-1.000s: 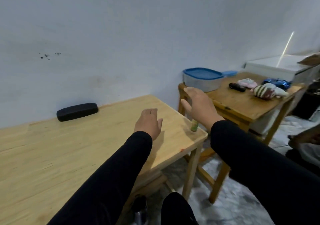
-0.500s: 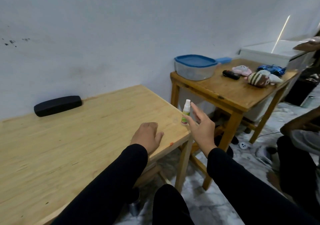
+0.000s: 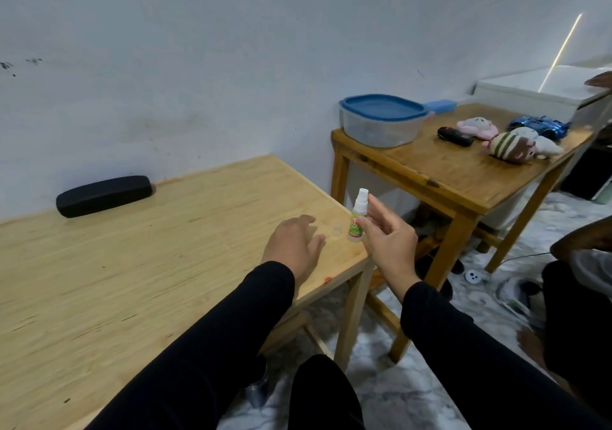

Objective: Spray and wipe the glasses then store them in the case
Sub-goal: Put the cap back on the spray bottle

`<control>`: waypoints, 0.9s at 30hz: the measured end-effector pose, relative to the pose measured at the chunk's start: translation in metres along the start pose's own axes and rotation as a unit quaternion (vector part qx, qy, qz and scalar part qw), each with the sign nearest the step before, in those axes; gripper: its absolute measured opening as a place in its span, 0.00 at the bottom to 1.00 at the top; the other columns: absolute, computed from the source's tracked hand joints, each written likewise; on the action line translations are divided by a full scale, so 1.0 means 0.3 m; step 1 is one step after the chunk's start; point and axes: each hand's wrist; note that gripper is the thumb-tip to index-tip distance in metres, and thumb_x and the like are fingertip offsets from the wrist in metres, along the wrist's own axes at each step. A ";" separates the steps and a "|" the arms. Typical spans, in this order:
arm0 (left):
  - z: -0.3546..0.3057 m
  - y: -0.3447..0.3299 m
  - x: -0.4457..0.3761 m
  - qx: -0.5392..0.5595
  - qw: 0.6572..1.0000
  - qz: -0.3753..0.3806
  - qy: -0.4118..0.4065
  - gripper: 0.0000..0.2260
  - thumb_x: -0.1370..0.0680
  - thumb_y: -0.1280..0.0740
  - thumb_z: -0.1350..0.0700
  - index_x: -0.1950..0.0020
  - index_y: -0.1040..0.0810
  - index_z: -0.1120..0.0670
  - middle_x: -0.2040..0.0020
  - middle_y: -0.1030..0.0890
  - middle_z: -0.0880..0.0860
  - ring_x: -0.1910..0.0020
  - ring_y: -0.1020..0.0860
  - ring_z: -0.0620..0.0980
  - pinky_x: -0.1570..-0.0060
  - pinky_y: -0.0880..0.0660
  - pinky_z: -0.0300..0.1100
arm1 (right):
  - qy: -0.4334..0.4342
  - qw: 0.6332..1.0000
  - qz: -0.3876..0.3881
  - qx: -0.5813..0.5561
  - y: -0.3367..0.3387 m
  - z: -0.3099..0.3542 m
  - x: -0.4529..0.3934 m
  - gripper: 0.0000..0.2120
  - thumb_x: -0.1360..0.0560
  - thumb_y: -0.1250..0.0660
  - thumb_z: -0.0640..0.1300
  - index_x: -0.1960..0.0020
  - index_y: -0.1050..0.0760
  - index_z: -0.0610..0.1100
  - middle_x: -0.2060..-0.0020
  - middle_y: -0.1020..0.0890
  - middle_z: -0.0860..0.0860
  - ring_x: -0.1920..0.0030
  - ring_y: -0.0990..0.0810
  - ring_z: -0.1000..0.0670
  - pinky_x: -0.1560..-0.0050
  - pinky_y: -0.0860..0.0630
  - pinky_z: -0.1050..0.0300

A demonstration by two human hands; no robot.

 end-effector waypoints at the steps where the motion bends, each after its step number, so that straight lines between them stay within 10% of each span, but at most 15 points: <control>1: -0.008 -0.012 -0.015 0.030 1.000 0.005 0.003 0.20 0.23 0.35 0.48 0.32 0.31 0.48 0.34 0.26 0.51 0.35 0.29 0.50 0.36 0.33 0.42 | 0.001 1.000 0.003 -0.004 0.001 -0.003 -0.001 0.23 0.28 0.30 0.35 0.34 0.27 0.46 0.44 0.20 0.54 0.52 0.22 0.72 0.53 0.26 0.76; 19: -0.134 0.025 -0.136 0.333 0.934 -0.107 -0.071 0.06 0.26 0.30 0.60 0.55 0.22 0.49 0.60 0.21 0.38 0.60 0.23 0.29 0.58 0.29 0.22 | 0.010 0.998 0.038 -0.042 0.020 -0.015 -0.028 0.24 0.29 0.29 0.32 0.38 0.26 0.51 0.49 0.18 0.56 0.48 0.19 0.63 0.48 0.24 0.69; 27: -0.172 0.005 -0.173 0.312 0.938 -0.066 -0.137 0.06 0.26 0.32 0.61 0.52 0.20 0.52 0.58 0.18 0.44 0.55 0.20 0.38 0.54 0.26 0.26 | 0.009 0.997 0.045 -0.059 0.022 -0.015 -0.037 0.23 0.29 0.29 0.32 0.39 0.26 0.52 0.51 0.18 0.57 0.49 0.19 0.63 0.48 0.24 0.70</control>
Point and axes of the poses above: each hand's wrist, its own x-axis away from the middle knuckle, its own y-axis out of the back of the hand, z = x × y
